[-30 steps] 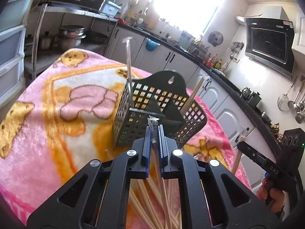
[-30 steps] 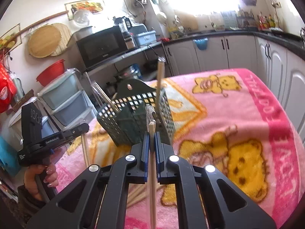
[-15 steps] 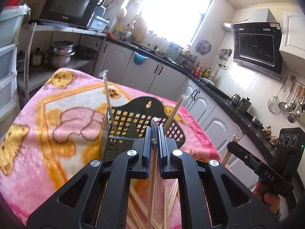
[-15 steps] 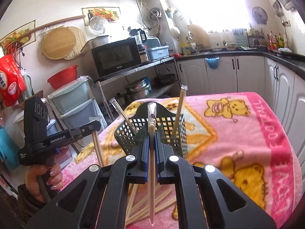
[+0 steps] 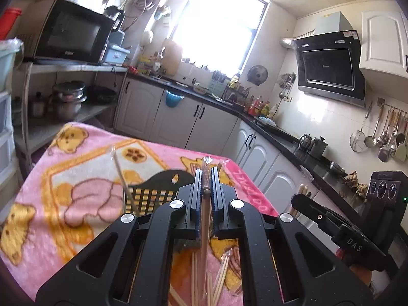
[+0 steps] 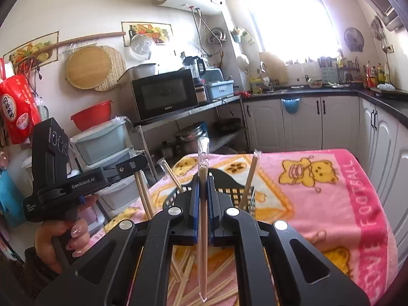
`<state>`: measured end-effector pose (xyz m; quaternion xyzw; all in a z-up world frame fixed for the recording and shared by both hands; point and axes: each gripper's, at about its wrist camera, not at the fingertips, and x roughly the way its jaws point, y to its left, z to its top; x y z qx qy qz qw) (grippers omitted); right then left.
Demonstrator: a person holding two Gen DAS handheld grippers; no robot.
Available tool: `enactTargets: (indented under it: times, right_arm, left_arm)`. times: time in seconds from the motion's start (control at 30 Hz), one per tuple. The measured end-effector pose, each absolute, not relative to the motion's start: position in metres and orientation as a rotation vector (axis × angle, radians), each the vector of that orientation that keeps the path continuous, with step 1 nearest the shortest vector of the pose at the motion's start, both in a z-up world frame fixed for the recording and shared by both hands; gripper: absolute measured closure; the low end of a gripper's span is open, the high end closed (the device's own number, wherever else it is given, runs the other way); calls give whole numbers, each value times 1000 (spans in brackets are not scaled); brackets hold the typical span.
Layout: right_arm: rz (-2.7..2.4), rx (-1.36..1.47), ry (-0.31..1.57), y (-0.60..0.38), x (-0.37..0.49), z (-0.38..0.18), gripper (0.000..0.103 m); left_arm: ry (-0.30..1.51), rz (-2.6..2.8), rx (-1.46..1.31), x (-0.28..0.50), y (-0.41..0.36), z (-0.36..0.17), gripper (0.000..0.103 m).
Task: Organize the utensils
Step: 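Lift both held chopsticks upright and carry them over the green basket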
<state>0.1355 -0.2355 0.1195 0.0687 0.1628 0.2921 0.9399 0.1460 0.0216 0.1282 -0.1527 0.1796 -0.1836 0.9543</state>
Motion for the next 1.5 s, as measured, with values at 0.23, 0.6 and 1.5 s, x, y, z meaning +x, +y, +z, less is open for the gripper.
enactTargets:
  times: [0.23, 0.6, 1.5]
  right_arm:
    - [595, 127, 269, -234, 143, 139, 97]
    - [572, 124, 175, -231, 163, 168, 97]
    - [494, 129, 122, -220, 220, 167, 97]
  left_arm:
    - [336, -375, -287, 155, 17, 144, 99]
    - [263, -359, -268, 169, 13, 168, 99]
    - [203, -235, -247, 227, 18, 167, 99]
